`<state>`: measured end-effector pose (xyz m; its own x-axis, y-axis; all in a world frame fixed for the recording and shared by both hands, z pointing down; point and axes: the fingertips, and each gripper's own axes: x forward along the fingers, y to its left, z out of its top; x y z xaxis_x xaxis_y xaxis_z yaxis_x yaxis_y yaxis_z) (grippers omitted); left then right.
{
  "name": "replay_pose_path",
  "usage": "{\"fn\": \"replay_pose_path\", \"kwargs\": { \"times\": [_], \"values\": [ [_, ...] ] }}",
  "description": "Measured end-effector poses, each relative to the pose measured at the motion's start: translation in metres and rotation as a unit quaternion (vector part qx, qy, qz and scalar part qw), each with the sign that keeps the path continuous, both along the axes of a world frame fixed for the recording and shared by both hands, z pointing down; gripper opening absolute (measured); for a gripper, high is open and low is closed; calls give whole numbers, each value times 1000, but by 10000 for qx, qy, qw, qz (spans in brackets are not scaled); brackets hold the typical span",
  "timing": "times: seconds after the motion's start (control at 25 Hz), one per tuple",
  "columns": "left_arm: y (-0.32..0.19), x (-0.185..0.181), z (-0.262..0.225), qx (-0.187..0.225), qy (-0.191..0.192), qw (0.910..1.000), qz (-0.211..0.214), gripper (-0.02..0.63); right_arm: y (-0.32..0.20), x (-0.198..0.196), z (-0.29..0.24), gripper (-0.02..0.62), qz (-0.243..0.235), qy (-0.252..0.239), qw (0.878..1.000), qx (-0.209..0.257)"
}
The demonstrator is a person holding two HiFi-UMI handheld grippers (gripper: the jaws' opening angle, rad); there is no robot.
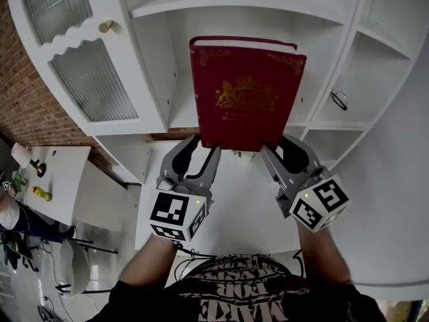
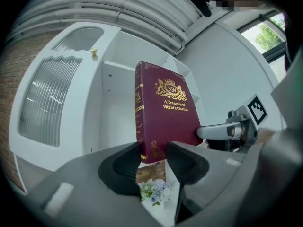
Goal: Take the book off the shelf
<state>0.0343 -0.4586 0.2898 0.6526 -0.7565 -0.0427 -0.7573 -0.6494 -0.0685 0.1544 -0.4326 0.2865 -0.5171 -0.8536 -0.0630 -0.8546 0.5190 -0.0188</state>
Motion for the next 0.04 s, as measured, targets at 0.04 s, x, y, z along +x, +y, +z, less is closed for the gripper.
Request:
{"fn": "replay_pose_path", "kwargs": {
  "times": [0.04],
  "values": [
    [-4,0,1,-8,-20,10000,-40,176,-5,0,1,161,-32,7,10000,-15]
  ]
}}
